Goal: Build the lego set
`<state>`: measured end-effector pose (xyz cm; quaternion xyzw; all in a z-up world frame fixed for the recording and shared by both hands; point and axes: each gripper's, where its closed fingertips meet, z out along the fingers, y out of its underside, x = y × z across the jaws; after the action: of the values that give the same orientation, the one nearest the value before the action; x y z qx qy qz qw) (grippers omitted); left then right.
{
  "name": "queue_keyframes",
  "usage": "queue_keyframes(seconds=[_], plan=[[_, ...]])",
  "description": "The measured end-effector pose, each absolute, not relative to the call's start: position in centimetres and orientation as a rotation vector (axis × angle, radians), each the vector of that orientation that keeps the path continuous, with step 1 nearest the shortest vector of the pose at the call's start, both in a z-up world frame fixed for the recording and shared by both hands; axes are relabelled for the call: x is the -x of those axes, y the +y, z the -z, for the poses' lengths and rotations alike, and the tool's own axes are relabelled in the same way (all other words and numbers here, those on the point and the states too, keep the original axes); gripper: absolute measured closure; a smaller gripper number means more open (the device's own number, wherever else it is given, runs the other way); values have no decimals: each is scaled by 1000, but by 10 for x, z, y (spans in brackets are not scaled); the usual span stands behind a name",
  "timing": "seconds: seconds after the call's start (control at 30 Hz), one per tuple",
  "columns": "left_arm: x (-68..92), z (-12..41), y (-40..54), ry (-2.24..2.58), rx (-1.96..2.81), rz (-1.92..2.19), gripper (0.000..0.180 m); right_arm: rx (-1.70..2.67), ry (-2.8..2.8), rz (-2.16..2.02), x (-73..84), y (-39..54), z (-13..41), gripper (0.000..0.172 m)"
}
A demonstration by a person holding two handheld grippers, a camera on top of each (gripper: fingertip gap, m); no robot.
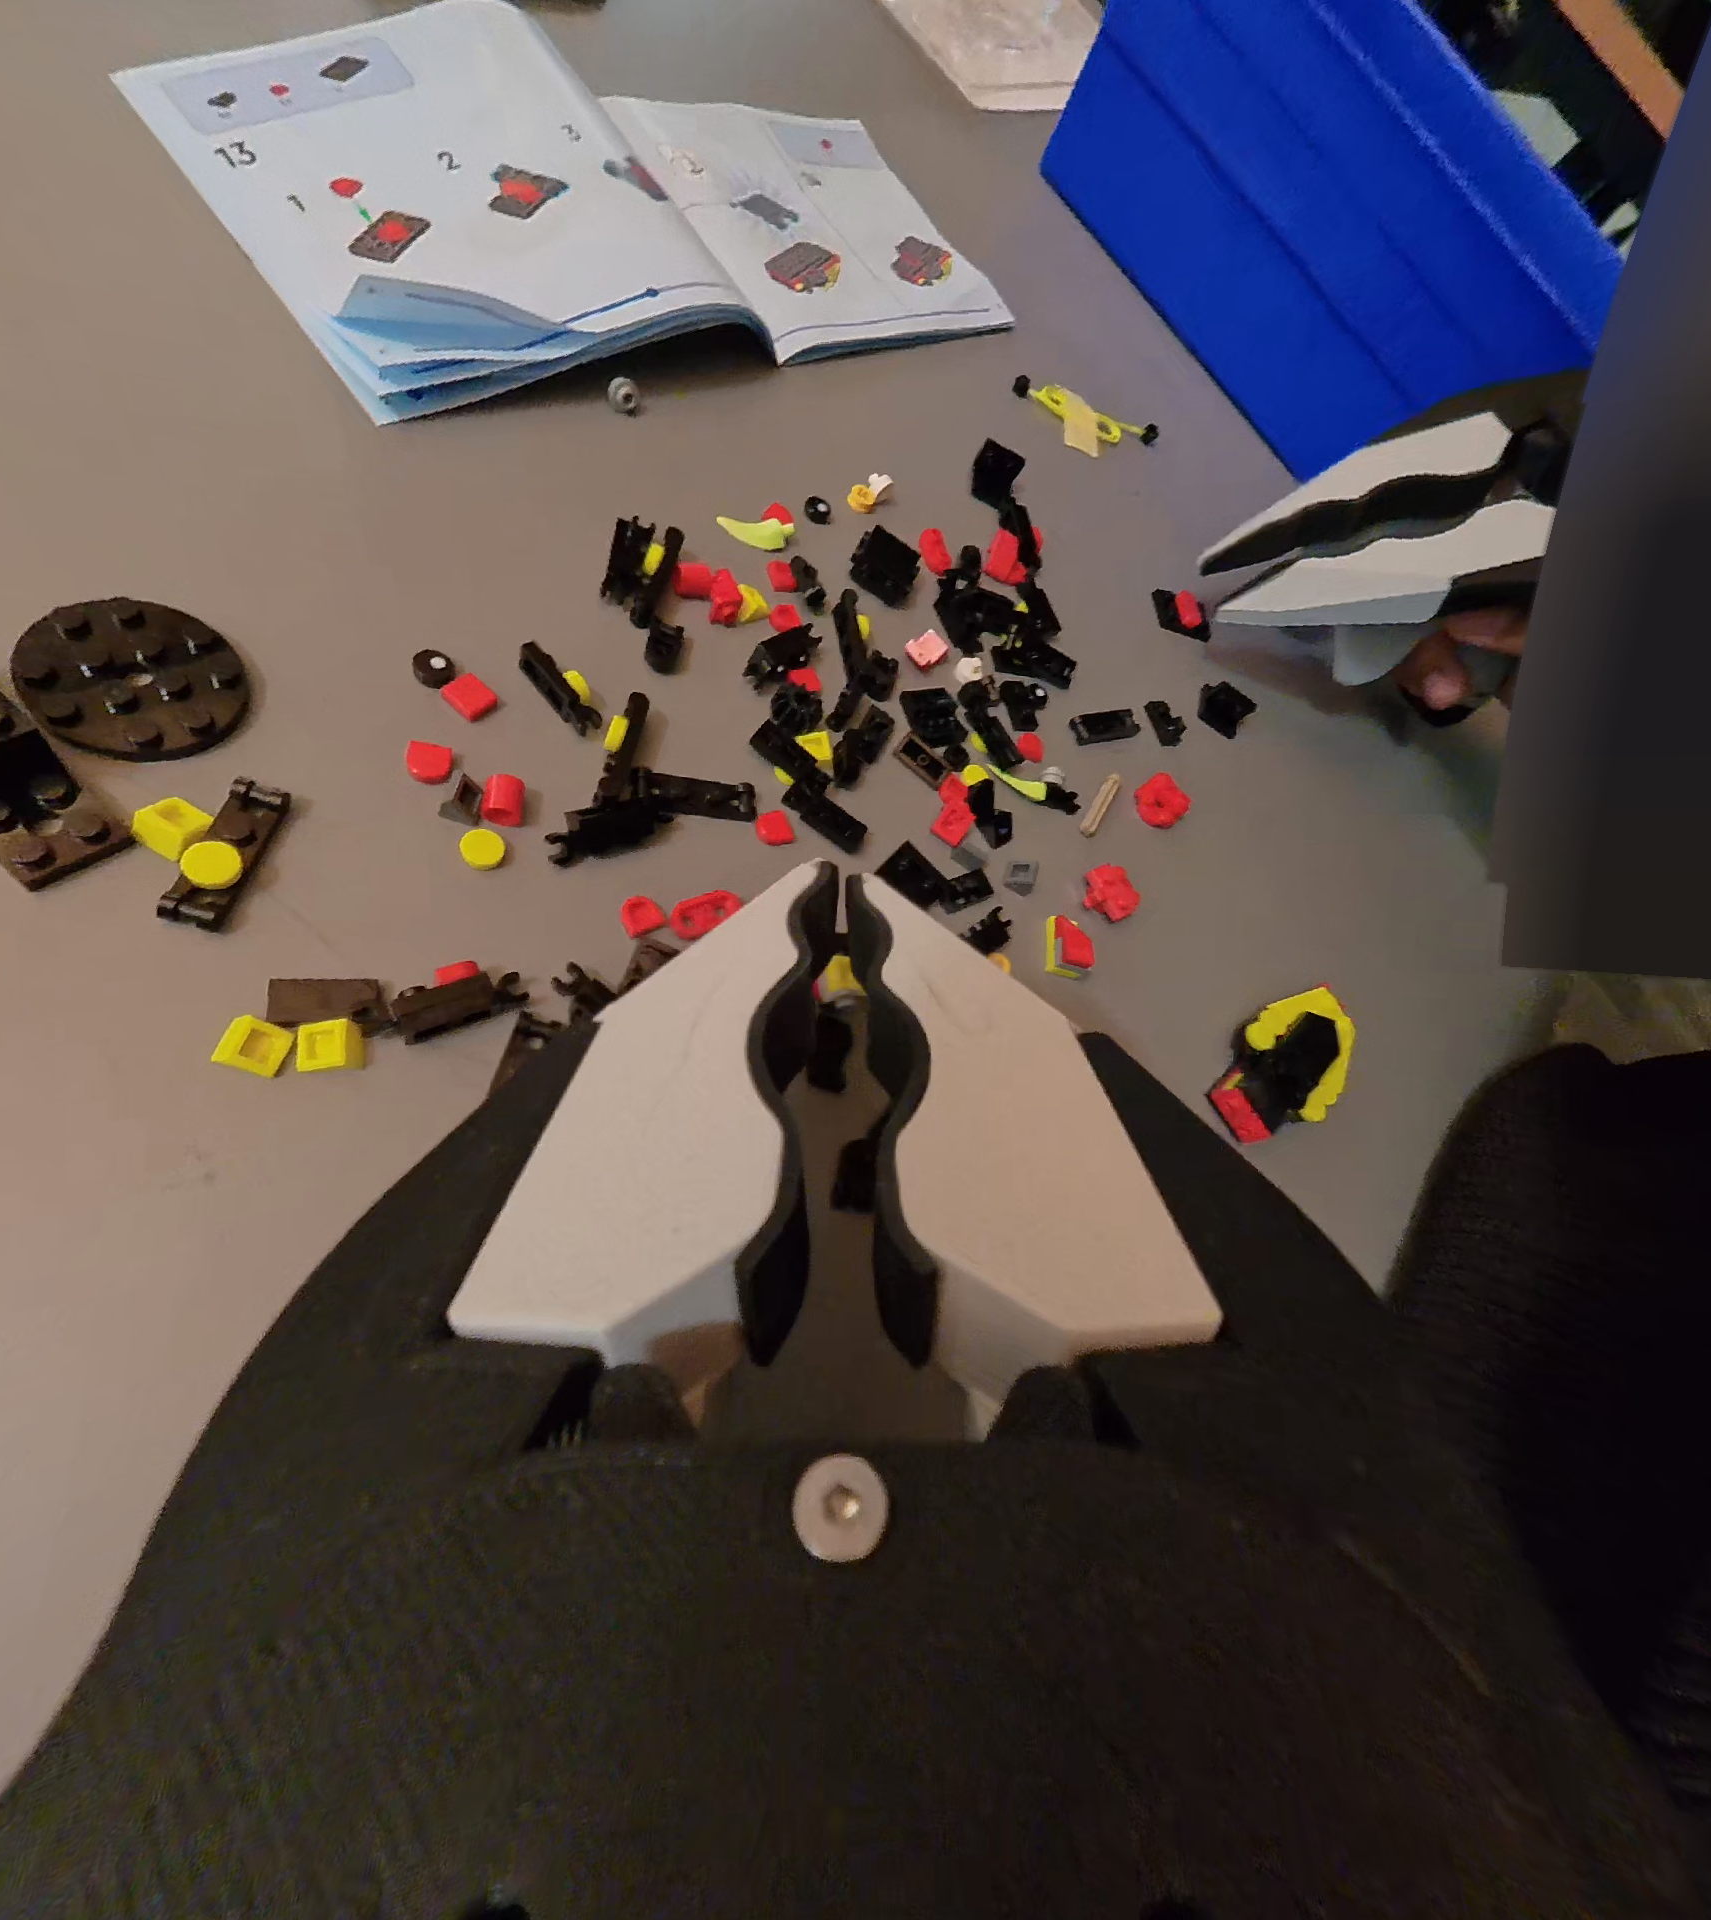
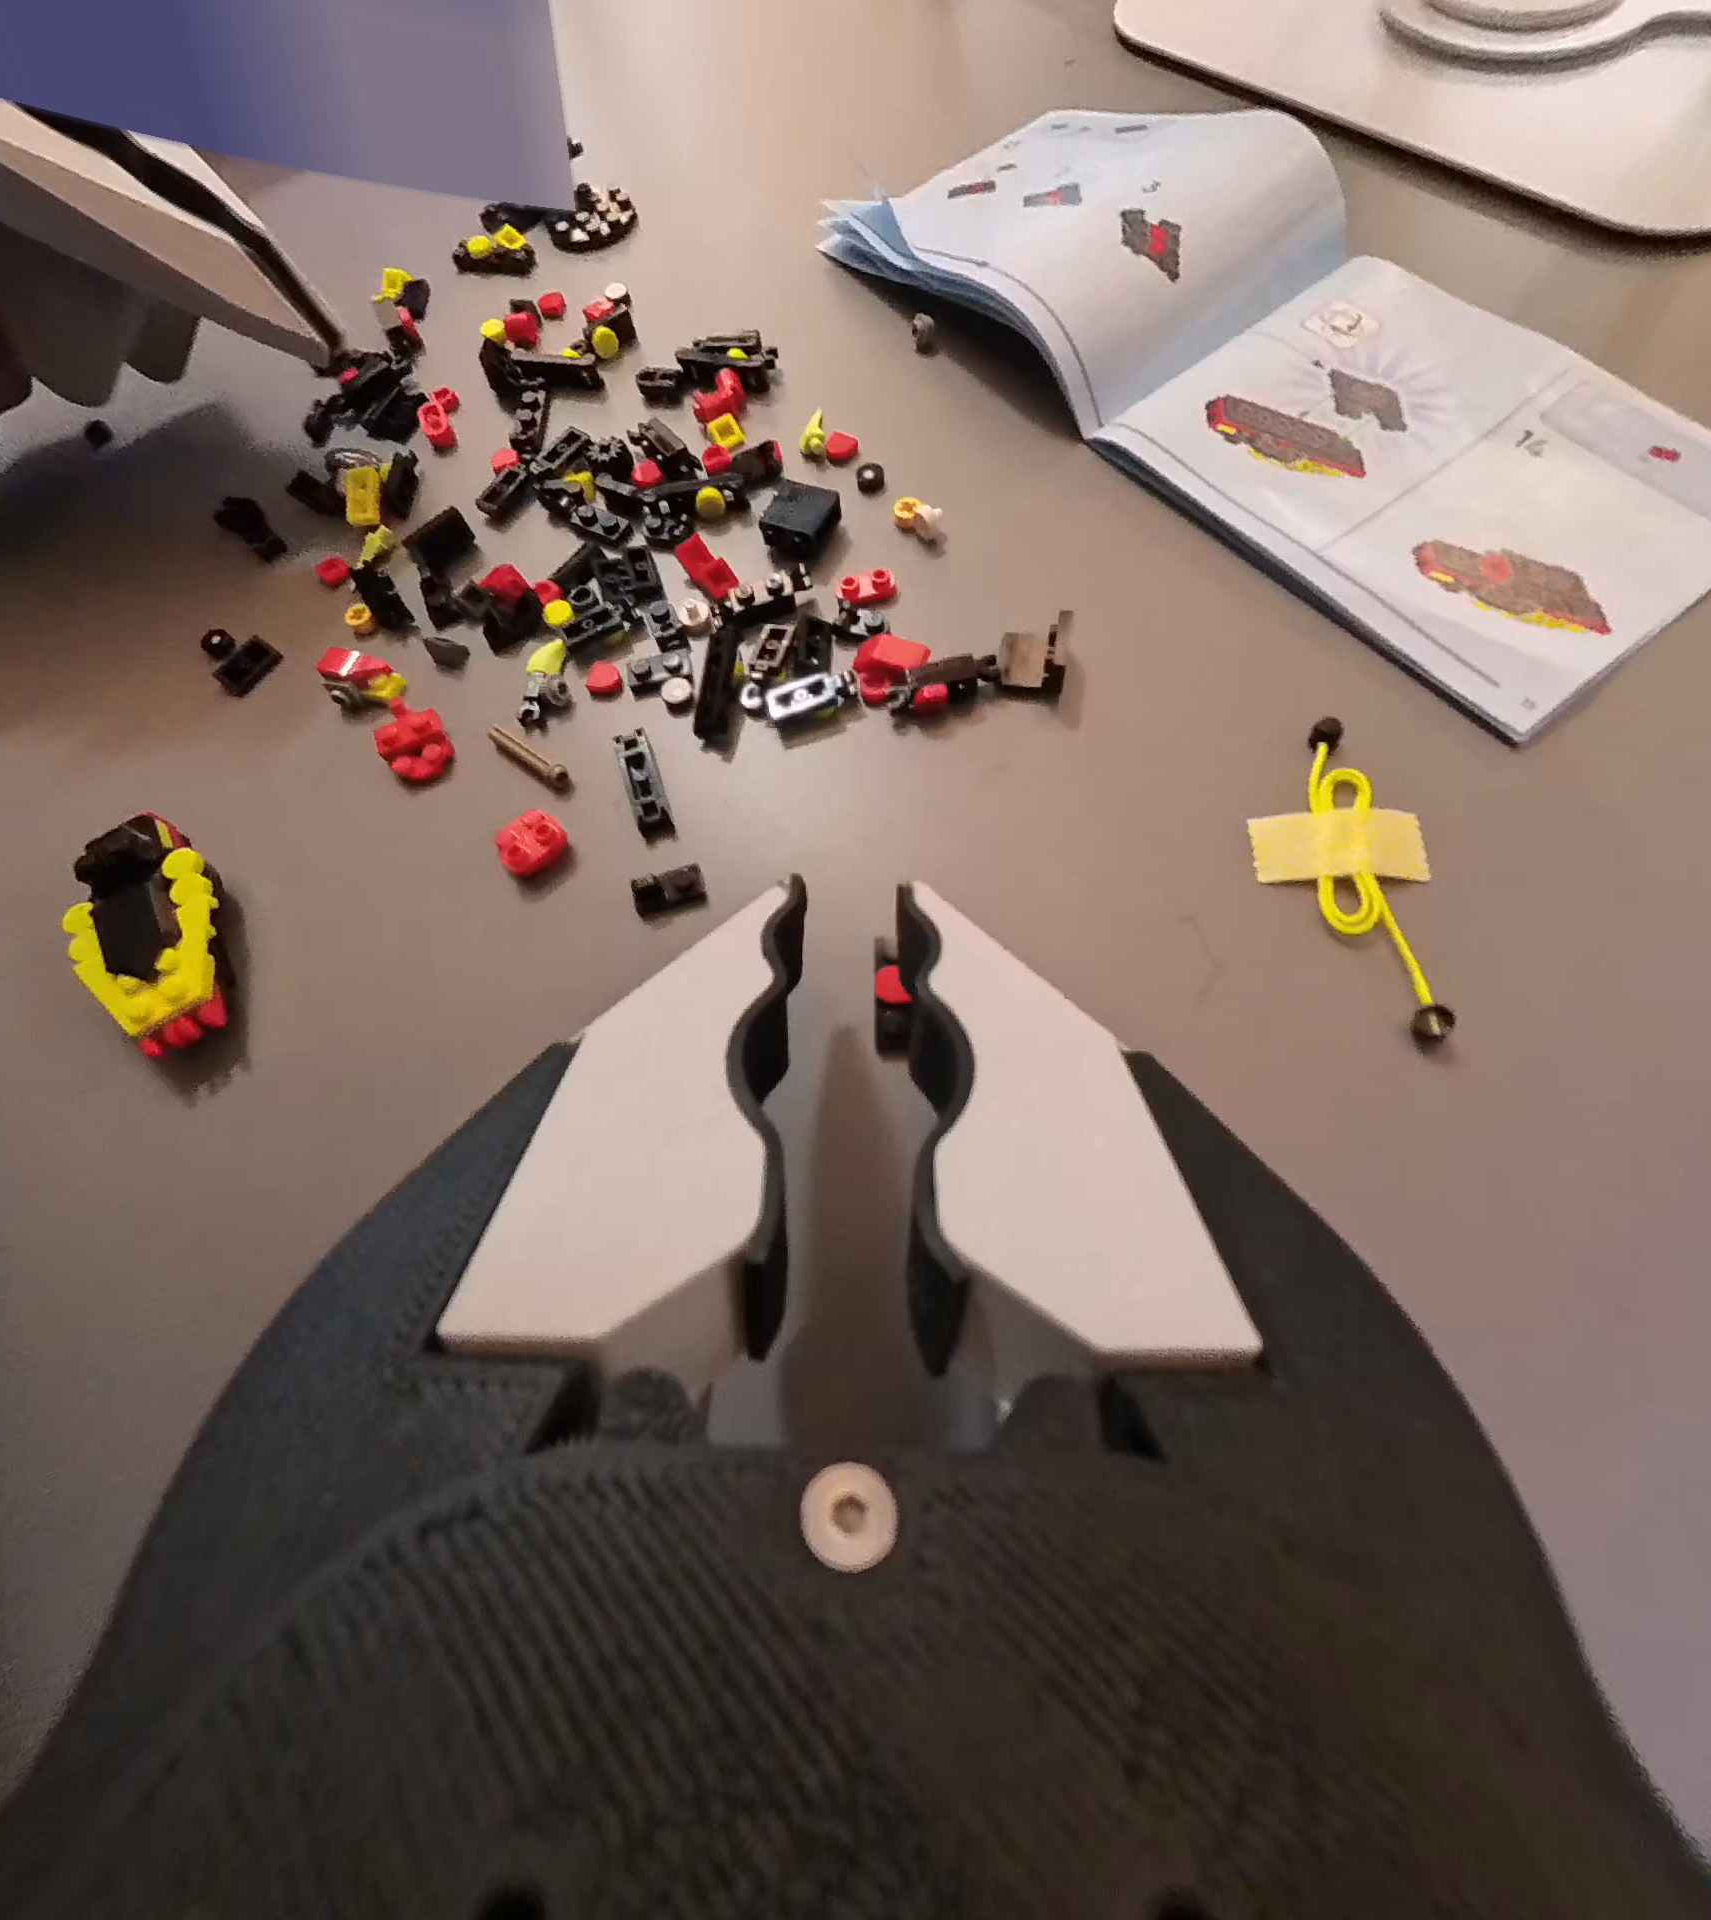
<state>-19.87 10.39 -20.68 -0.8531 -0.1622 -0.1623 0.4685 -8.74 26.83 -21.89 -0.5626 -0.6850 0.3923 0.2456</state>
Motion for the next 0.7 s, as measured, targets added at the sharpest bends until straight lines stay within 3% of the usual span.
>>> queue_keyframes(seconds=[0.23,0.4,0.7], plan=[[184,186,101,-363,2014,480,180,1481,-1903,-1051,126,248,213,157],[177,183,96,-352,2007,519,180,1422,-2061,-1003,165,224,229,143],[163,185,78,-360,2028,515,180,1375,-2091,-990,196,220,232,143]])
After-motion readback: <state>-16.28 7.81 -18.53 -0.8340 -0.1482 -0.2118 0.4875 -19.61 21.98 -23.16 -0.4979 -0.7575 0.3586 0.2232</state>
